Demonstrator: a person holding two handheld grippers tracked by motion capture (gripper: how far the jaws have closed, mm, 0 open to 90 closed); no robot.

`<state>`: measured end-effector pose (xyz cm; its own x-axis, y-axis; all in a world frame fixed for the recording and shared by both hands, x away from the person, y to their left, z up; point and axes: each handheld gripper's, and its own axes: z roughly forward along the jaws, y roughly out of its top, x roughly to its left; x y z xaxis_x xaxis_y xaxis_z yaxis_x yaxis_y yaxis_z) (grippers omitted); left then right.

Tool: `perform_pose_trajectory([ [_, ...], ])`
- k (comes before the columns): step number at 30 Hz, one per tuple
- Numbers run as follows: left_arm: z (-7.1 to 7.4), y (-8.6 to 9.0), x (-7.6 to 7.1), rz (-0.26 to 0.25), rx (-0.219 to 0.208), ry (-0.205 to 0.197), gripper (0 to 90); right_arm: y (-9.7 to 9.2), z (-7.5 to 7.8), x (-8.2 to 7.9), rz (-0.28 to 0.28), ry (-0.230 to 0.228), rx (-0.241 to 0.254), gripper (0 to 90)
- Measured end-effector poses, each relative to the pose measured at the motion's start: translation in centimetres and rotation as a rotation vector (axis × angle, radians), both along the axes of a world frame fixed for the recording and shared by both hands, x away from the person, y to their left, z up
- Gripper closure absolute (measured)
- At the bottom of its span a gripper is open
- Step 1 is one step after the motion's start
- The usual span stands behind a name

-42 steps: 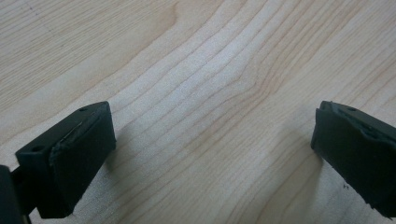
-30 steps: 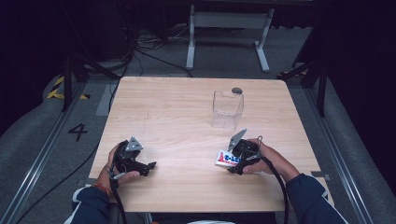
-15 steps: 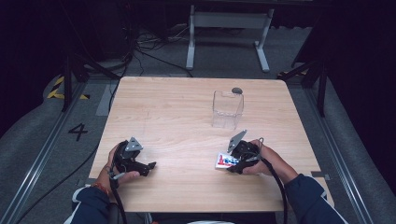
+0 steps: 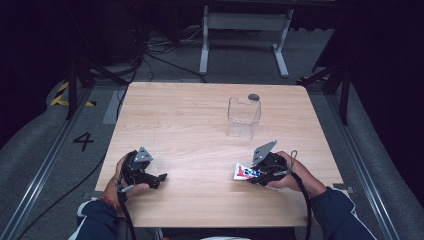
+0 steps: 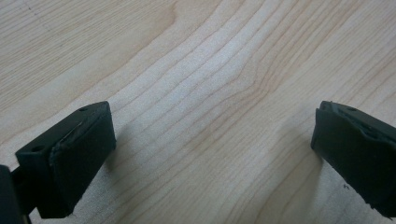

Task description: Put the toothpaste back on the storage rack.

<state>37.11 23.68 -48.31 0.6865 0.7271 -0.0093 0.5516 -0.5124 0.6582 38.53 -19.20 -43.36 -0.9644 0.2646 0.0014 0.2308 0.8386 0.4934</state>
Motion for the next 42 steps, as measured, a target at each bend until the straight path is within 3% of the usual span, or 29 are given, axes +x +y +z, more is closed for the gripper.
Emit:
perform_pose_trajectory([
  [7,0.0,0.0,0.0,0.002,-0.001,-0.003,0.2,-1.2,0.8,-0.3,-0.029,-0.007,0.055,63.1],
  [8,0.0,0.0,0.0,0.001,-0.001,-0.003,0.2,-1.6,1.2,-0.2,-0.028,0.006,0.086,63.6],
  [9,0.0,0.0,0.0,0.001,-0.001,-0.003,0.2,-1.6,1.2,-0.2,-0.028,0.006,0.086,63.6],
  [12,0.0,0.0,0.0,0.001,-0.001,-0.003,0.2,-2.3,2.0,-0.1,-0.061,-0.015,0.147,65.3],
  [15,0.0,0.0,0.0,0.001,-0.001,-0.002,0.2,-2.6,2.0,0.1,-0.061,-0.007,0.159,65.8],
  [18,0.0,0.0,0.0,0.001,-0.001,-0.002,0.2,-3.1,2.1,0.2,-0.085,-0.027,0.177,66.4],
  [22,0.0,0.0,0.0,0.001,-0.001,-0.003,0.2,-3.9,2.3,0.4,-0.137,-0.057,0.238,67.0],
  [35,0.0,0.0,0.0,0.001,-0.001,-0.002,0.2,-5.2,2.7,0.7,-0.172,-0.091,0.33,68.0],
  [42,0.0,0.0,0.0,0.002,-0.001,-0.003,0.2,-5.7,3.0,0.8,-0.193,-0.108,0.348,68.1],
])
